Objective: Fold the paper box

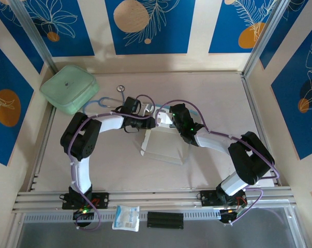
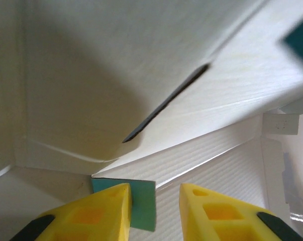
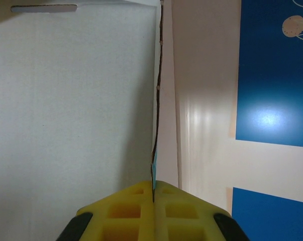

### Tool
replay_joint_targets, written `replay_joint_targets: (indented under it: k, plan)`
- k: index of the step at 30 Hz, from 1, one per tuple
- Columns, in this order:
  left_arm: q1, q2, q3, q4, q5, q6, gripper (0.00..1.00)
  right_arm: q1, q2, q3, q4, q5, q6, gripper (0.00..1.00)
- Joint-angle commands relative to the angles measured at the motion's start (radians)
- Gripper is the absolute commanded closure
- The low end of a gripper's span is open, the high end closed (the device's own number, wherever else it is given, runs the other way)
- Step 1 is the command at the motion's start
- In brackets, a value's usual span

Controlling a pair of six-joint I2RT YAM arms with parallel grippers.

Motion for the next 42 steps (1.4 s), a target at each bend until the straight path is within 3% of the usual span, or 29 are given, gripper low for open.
replay_joint_targets:
  k: [1,6,12,19,24,27,33,38,42]
  plan:
    - [0.001,0.03,-0.024,0.047,0.061,-0.041,0.69,-0.002,0.008,0.018,0.019,-0.009,0.017,1.0]
    - [0.003,-0.038,-0.078,0.105,0.045,-0.038,0.69,-0.004,0.009,0.017,0.017,-0.006,0.012,1.0]
    - [0.019,-0.256,-0.146,0.057,-0.075,0.024,0.63,-0.008,-0.002,0.011,0.032,0.001,-0.014,1.0]
    - [0.062,-0.493,-0.101,-0.229,-0.315,0.208,0.6,-0.008,-0.01,0.006,0.034,0.0,-0.034,1.0]
    - [0.096,-0.38,0.127,-0.497,-0.314,0.372,0.59,-0.002,0.005,0.014,0.029,0.02,-0.066,1.0]
    - [0.109,-0.297,0.226,-0.572,-0.28,0.44,0.59,0.008,0.009,0.003,0.06,0.029,-0.1,1.0]
    - [0.116,-0.13,0.378,-0.645,-0.157,0.514,0.57,0.024,0.0,0.009,0.065,0.018,-0.101,1.0]
    - [0.116,-0.078,0.397,-0.595,-0.148,0.495,0.56,0.029,-0.001,0.022,0.048,0.01,-0.078,1.0]
    - [0.116,-0.051,0.396,-0.589,-0.143,0.49,0.67,0.031,0.005,0.031,0.044,0.011,-0.064,1.0]
